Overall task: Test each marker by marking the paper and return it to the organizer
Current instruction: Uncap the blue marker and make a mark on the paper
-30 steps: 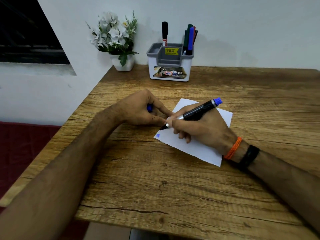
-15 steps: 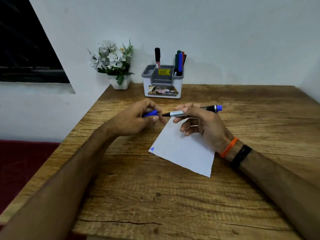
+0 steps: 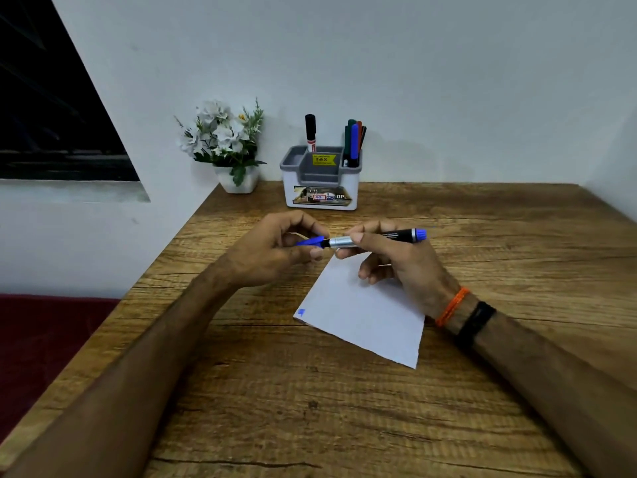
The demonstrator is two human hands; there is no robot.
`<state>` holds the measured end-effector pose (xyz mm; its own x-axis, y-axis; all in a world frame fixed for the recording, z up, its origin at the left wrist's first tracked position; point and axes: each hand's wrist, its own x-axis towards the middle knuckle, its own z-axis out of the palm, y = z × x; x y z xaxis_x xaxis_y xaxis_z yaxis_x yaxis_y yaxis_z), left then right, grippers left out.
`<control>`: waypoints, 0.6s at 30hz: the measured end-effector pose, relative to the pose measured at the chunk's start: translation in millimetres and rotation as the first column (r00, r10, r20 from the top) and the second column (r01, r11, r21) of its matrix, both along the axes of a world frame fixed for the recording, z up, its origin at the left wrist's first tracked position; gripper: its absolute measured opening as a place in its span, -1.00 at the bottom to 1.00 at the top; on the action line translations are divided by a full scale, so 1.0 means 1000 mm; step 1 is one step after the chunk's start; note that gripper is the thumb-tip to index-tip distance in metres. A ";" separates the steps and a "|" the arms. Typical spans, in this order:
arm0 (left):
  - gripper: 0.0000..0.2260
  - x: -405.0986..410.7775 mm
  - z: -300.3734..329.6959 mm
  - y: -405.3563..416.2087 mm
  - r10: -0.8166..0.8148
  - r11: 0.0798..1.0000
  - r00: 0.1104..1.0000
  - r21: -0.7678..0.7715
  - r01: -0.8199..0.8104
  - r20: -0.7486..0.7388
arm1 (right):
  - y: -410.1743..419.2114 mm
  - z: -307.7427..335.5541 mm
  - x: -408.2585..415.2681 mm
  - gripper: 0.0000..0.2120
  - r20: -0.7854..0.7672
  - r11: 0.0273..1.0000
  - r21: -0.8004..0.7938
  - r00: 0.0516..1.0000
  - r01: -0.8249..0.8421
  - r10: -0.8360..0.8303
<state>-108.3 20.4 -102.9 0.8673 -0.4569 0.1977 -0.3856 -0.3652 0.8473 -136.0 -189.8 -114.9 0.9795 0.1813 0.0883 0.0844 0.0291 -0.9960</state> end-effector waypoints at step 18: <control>-0.64 -0.002 -0.008 -0.021 0.207 0.929 0.977 -0.320 -0.184 0.041 | -0.006 -0.006 0.007 -0.73 0.198 0.997 0.061 0.980 -0.044 0.031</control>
<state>-110.7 -0.9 -111.1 0.9108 -0.1843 0.3694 -0.3987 -0.1605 0.9029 -128.6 -196.2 -121.2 0.9344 0.2051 0.2913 0.2761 0.0997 -0.9559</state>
